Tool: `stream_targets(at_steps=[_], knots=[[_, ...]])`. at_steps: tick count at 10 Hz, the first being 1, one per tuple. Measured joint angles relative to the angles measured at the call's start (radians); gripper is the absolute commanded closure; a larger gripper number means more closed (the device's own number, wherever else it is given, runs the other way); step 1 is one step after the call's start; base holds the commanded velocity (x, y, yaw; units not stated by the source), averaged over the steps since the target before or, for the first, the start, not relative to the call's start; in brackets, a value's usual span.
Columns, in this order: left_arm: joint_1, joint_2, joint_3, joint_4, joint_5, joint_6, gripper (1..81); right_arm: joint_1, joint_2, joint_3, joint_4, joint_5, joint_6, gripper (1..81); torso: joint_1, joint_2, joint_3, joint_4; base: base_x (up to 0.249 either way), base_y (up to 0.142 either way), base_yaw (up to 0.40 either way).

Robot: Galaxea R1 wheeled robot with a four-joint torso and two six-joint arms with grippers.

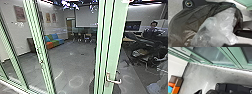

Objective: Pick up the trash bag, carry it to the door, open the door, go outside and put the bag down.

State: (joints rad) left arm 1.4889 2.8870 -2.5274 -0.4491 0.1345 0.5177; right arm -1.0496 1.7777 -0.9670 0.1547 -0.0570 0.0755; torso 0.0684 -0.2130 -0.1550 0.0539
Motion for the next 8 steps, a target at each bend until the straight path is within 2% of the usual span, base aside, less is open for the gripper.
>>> stream_targets(at_steps=[5,8], knots=[[0.000,0.009,-0.001,0.000,-0.005,0.000,81.1,0.260,-0.076,0.027,0.152,-0.167,0.008,1.0,0.000,0.000,0.000,0.000,0.000,0.000,0.000],[0.000,0.010,-0.001,0.000,-0.007,0.000,81.1,0.395,-0.089,0.018,0.193,-0.269,0.077,1.0,0.000,0.000,0.000,0.000,0.000,0.000,0.000]])
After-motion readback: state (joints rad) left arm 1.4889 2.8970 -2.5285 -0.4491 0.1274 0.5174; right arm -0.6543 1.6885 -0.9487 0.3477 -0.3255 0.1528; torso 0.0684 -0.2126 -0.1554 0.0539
